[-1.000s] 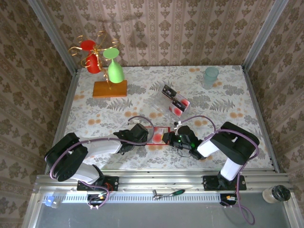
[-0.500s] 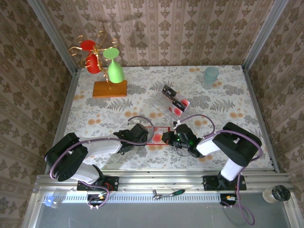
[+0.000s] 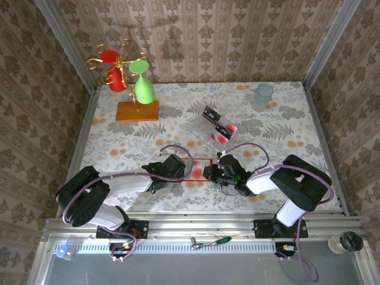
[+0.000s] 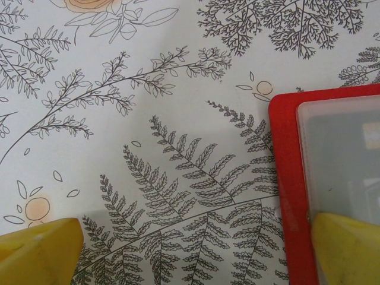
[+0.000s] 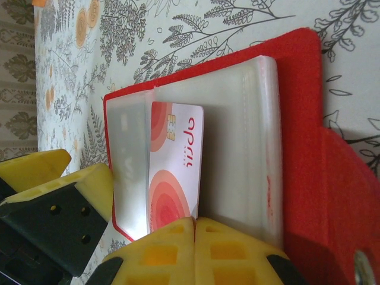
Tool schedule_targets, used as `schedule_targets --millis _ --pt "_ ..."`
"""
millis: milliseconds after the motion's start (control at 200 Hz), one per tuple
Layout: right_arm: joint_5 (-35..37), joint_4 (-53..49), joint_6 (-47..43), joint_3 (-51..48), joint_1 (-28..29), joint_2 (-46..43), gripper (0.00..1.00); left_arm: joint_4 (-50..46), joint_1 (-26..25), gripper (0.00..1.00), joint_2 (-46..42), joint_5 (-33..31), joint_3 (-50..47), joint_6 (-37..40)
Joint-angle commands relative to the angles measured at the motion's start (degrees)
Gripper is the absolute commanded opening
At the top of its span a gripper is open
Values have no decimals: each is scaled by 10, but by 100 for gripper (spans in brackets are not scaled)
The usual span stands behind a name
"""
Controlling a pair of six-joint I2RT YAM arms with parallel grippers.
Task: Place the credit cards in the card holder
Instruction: Insert the credit card into the card slot.
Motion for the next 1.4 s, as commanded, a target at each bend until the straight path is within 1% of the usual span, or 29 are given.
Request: schedule_targets --millis 0,185,565,755,940,980,1055,1110,1220,1290,1395 --pt "10 -85 -4 4 5 5 0 -22 -3 100 2 -10 -9 -3" --pt "-11 -88 -11 19 6 24 0 -24 -3 100 -2 -11 -9 -2" --pt "-26 -115 -20 38 2 37 0 -24 -3 100 -1 -11 -8 -1" --pt "-49 -124 -25 55 -3 52 0 -23 -3 100 -1 -11 -9 -3" --pt "-84 -178 -52 99 -15 69 0 -23 -3 100 -1 -11 -10 -3" --pt "-92 -194 -63 108 -20 67 6 -22 -3 100 -1 -10 -11 -3" --pt "-101 -231 -88 122 -31 52 20 -21 -3 100 -1 -10 -11 -3" --pt "-101 -265 -109 134 -41 34 26 -20 -3 100 -2 -10 -11 -3" --pt "-86 -332 -154 161 -49 -1 27 -19 -4 100 -3 -10 -13 -5" --pt "-82 -361 -174 180 -49 -7 27 -16 -4 100 -5 -10 -14 -5" --pt "-86 -374 -189 199 -49 0 21 -17 -4 100 -9 -11 -15 -5"
